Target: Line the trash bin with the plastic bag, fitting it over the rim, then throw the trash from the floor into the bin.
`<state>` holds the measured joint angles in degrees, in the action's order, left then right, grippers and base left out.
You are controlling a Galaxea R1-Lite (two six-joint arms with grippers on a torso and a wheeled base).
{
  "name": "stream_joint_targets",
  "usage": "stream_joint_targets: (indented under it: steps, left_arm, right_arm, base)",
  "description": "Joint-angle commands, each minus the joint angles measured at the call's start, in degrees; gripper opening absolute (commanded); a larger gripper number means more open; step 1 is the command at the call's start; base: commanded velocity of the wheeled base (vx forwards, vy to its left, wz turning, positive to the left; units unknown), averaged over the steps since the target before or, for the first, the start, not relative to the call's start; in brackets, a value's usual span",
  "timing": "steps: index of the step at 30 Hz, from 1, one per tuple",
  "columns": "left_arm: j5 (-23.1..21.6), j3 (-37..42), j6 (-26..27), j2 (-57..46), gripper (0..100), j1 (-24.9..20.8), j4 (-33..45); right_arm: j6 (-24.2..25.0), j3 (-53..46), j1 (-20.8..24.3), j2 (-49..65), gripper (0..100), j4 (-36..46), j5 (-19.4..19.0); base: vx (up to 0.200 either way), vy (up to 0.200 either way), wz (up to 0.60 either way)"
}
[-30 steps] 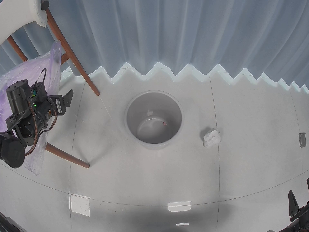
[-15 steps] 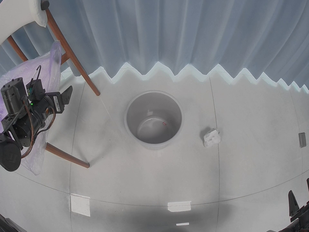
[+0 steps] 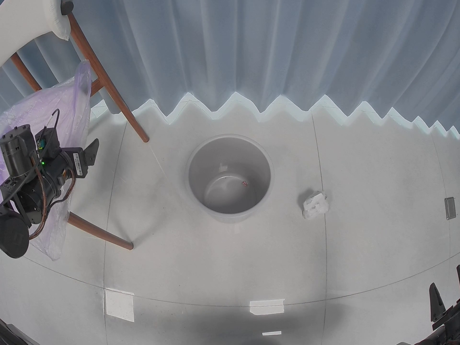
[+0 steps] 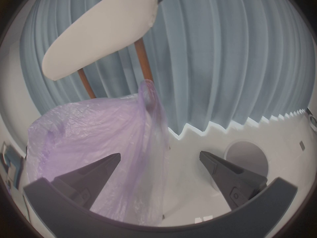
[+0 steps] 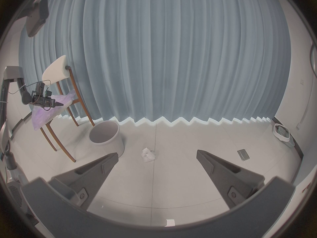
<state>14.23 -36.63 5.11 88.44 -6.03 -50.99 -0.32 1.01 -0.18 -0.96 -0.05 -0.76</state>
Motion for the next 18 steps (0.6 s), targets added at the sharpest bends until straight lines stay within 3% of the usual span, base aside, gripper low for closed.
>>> stream_joint_targets:
  steps: [1,9,18]
  left_arm:
    - [-3.0,3.2,2.8,0.0,100,0.8,-0.3]
    - [-3.4,1.6,3.4,1.4,100,4.4,-1.5]
    - [-3.4,0.8,3.5,3.1,100,4.1,-2.4]
  right_arm:
    - [0.0,-1.0,0.0,1.0,100,0.0,0.0]
    - [0.0,-1.0,0.0,1.0,100,0.0,0.0]
    - [0.0,-1.0,0.0,1.0,100,0.0,0.0]
  base:
    - [0.0,0.0,0.0]
    - [0.0,0.0,0.0]
    - [0.0,0.0,0.0]
